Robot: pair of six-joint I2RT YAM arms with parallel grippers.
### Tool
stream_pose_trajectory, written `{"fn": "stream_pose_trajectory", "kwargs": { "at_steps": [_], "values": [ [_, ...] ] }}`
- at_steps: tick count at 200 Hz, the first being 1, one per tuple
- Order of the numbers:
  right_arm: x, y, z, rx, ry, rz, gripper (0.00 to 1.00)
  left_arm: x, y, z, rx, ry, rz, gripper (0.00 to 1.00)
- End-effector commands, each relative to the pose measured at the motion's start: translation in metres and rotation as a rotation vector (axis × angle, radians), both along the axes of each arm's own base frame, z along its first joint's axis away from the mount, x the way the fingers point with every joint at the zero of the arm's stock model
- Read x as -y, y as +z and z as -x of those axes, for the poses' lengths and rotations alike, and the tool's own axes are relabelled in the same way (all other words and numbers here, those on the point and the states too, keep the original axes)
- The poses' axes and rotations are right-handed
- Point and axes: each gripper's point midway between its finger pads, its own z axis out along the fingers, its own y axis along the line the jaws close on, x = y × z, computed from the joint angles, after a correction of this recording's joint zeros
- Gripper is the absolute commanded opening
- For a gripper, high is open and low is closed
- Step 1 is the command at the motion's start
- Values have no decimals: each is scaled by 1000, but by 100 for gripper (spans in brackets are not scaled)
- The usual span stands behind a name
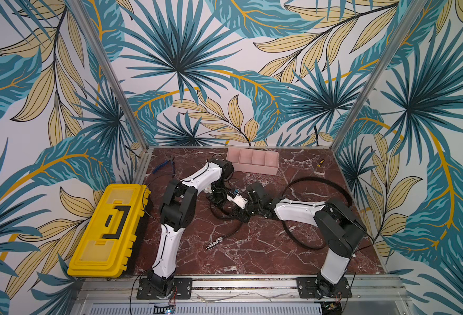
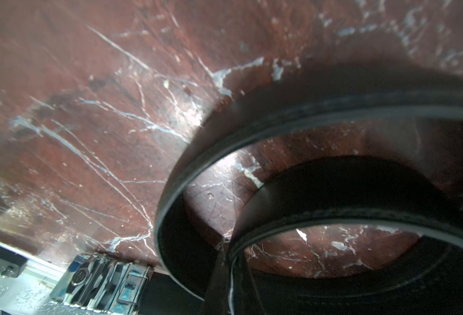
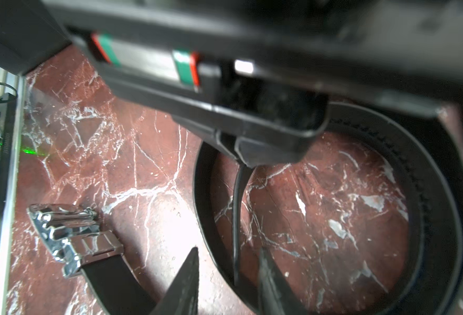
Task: Place the belts into the storage roll
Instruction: Roll the belt at the center of the board.
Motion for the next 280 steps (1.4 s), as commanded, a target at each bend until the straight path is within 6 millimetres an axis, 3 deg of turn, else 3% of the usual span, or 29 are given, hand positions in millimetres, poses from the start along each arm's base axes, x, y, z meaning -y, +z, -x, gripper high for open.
{"fn": "stream_pose_trajectory", "kwargs": {
  "at_steps": [1, 81, 187, 280],
  "values": [
    [0, -16, 1, -1, 2, 23, 33, 0, -1, -1, -13, -7, 3, 0],
    [-3, -27, -4, 5, -24, 39, 18, 4, -4, 1, -21, -25, 9, 0],
    [-11, 3, -4, -66, -46, -67, 29, 6, -3, 1, -13, -44, 10, 0],
    [-6, -12, -13, -85, -61, -5, 27, 11, 1, -2, -7, -55, 35, 0]
  ]
}}
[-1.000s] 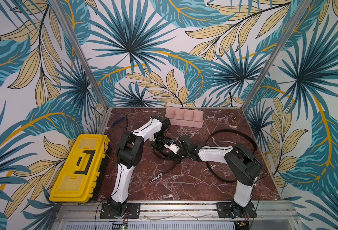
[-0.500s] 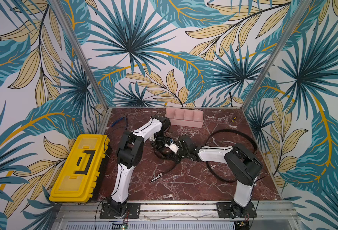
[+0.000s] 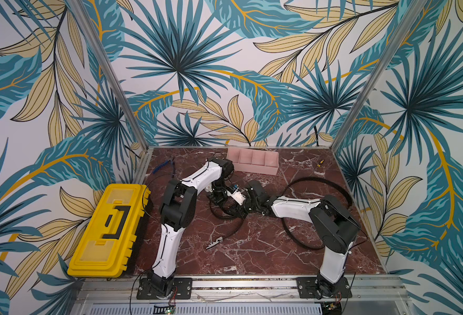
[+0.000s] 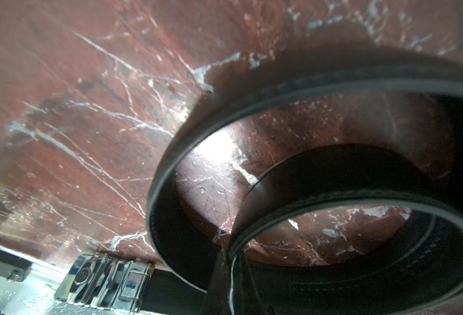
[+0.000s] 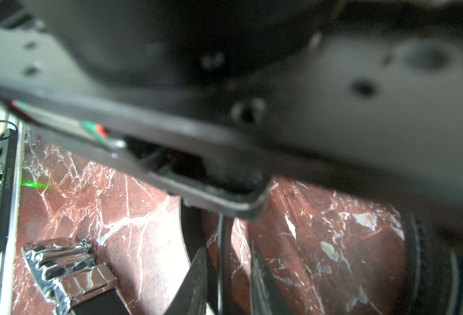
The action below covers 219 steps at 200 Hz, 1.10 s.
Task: Place the belts into the storage roll
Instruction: Roll the belt at the center of the board.
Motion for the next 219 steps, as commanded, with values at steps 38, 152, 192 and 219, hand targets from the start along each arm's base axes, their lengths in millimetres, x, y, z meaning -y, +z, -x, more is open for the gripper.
{"fn": "stream_pose_trajectory", "kwargs": {
  "at_steps": [38, 152, 192, 219],
  "values": [
    [7, -27, 6, -38, 3, 65, 24, 6, -4, -1, -16, -13, 18, 0],
    [12, -35, 7, -28, 0, 102, 0, 7, 4, -9, 17, -36, 37, 0],
    [16, -36, 2, 3, -14, 123, 0, -1, 23, -19, 89, -54, 29, 28],
    [17, -35, 1, 20, -15, 119, 0, -7, 34, -22, 118, -53, 39, 32]
  ]
}}
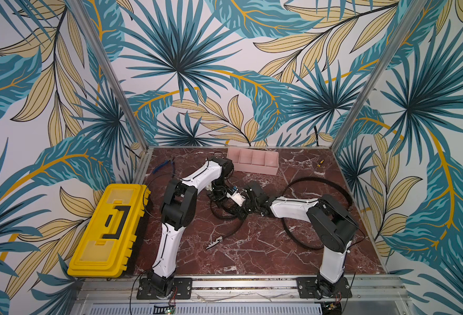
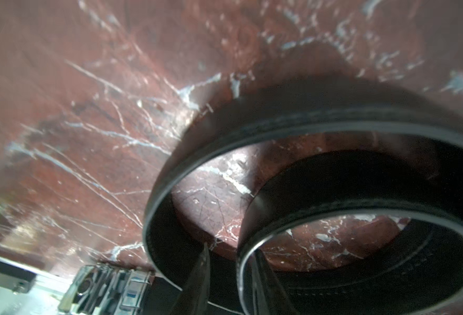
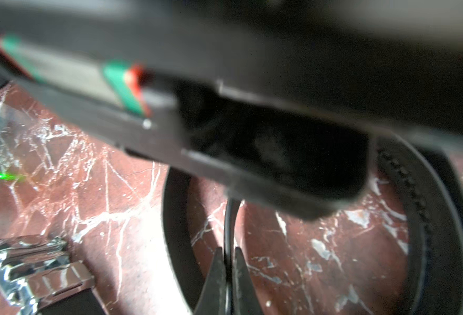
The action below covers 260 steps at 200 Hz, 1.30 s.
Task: Place the belts into the storage roll
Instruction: Roll the belt at the center of the board.
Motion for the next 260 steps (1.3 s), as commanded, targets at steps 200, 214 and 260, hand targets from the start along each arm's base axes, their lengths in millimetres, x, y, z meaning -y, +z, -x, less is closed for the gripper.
{"fn": "stream_pose_trajectory", "kwargs": {
  "at_steps": [200, 214, 260],
  "values": [
    [29, -16, 7, -9, -31, 144, 0, -48, 107, 70, 345, 144, 210, 78],
    [30, -14, 8, -7, -26, 157, 0, -41, 97, 97, 303, 215, 217, 79],
    [37, -3, 11, 3, -34, 173, 0, -1, 71, 162, 252, 399, 173, 84]
  ]
}}
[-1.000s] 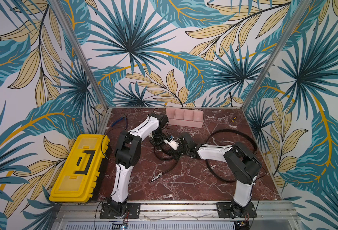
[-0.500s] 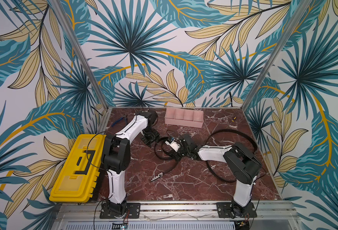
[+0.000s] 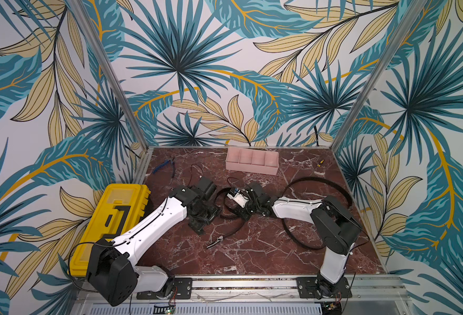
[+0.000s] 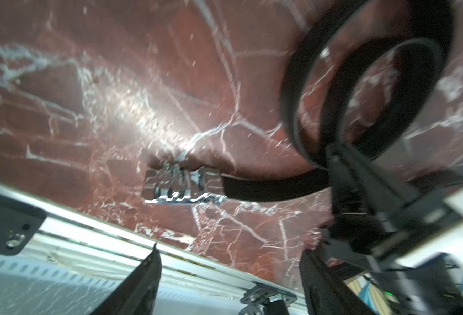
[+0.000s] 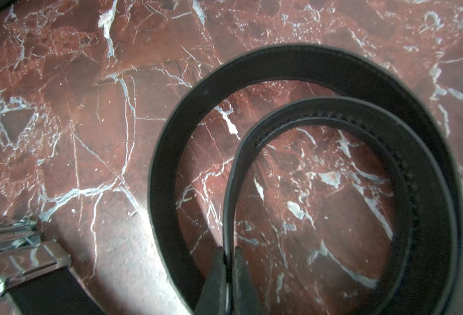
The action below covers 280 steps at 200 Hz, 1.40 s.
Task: Place the belts into the storage roll
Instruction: Roll the belt at the center of the board.
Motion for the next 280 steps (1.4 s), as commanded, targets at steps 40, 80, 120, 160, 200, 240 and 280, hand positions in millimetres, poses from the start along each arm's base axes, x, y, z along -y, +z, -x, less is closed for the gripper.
{"fn": "stream_pose_trajectory", "kwargs": {
  "at_steps": [40, 80, 120, 160, 200, 240, 280],
  "values": [
    [21, 2, 18, -8, -10, 51, 0, 59, -22, 10, 25, 250, 36, 86],
    [26, 0, 21, -4, -25, 40, 0, 80, -43, 3, -4, 305, 6, 87],
    [25, 0, 20, -6, -32, 38, 0, 88, -65, -1, -22, 342, -23, 78],
    [28, -5, 20, -11, -47, 48, 0, 84, -83, -3, -27, 359, -75, 69],
    [31, -11, 23, -25, -66, 48, 0, 80, -96, -9, -10, 367, -129, 54],
    [38, -17, 27, -28, -80, 59, 0, 78, -110, -17, -9, 317, -175, 30],
    [44, -17, 28, -17, -96, 71, 0, 68, -113, -24, 4, 213, -203, 6]
  ]
}}
